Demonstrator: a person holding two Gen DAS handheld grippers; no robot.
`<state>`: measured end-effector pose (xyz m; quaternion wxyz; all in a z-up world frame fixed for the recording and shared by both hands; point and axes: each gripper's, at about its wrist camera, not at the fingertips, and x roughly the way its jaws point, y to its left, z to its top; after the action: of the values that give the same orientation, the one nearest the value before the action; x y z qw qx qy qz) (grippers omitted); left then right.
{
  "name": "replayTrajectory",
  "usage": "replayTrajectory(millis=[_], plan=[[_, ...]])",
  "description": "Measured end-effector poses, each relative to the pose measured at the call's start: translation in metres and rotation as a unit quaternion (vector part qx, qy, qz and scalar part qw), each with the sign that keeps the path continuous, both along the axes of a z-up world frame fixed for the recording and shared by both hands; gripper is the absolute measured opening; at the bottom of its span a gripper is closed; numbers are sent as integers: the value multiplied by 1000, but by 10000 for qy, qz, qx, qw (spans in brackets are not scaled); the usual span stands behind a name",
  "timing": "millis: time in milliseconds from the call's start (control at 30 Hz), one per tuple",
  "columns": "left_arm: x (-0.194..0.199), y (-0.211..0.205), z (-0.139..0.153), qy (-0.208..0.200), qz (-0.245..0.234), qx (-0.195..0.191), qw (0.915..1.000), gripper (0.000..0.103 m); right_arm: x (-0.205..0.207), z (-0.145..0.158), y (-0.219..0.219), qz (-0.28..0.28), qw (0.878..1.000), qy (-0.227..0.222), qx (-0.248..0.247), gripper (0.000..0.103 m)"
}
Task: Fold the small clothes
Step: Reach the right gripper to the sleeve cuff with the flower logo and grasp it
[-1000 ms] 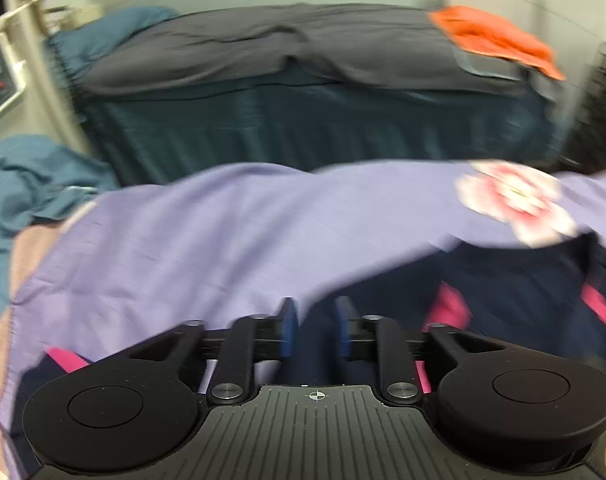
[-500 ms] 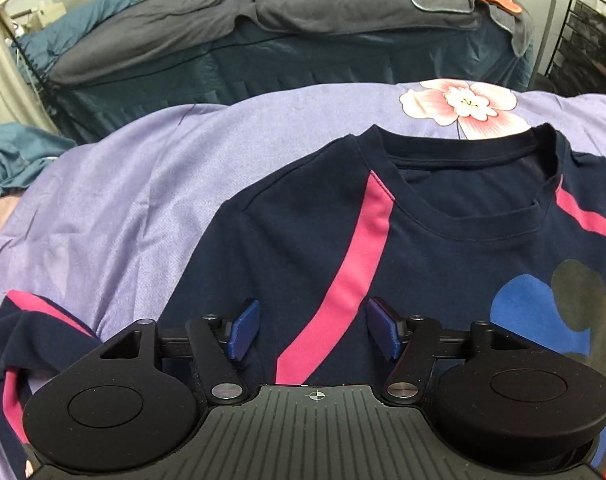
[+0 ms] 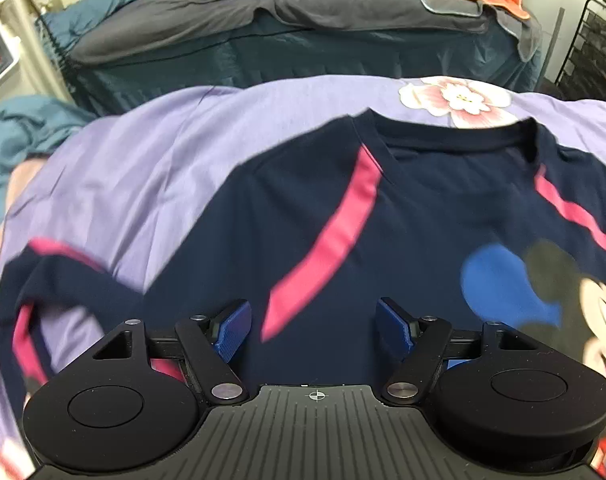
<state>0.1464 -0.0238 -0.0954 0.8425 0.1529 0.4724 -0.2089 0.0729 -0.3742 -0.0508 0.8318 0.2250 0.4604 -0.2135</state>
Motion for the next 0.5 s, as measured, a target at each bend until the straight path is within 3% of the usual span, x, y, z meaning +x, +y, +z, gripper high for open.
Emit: replayTrajectory(millis=[133, 267, 367, 400, 500], plan=[[-31, 12, 8, 102, 55, -24, 9999, 103, -68, 2, -29, -1040, 9938, -33, 396, 50], [-56, 15, 15, 203, 100, 53, 9997, 103, -115, 12, -80, -2102, 9757, -235, 574, 48], [-71, 14, 21, 298, 214, -3, 9993, 103, -129, 18, -110, -2418, 9671, -505, 600, 48], [-76, 13, 22, 347, 256, -19, 9991, 103, -132, 18, -117, -2500, 9642, -569, 673, 43], [-92, 8, 28, 408, 320, -79, 9986, 103, -128, 1, -134, -2710, 9547, -587, 1076, 41]])
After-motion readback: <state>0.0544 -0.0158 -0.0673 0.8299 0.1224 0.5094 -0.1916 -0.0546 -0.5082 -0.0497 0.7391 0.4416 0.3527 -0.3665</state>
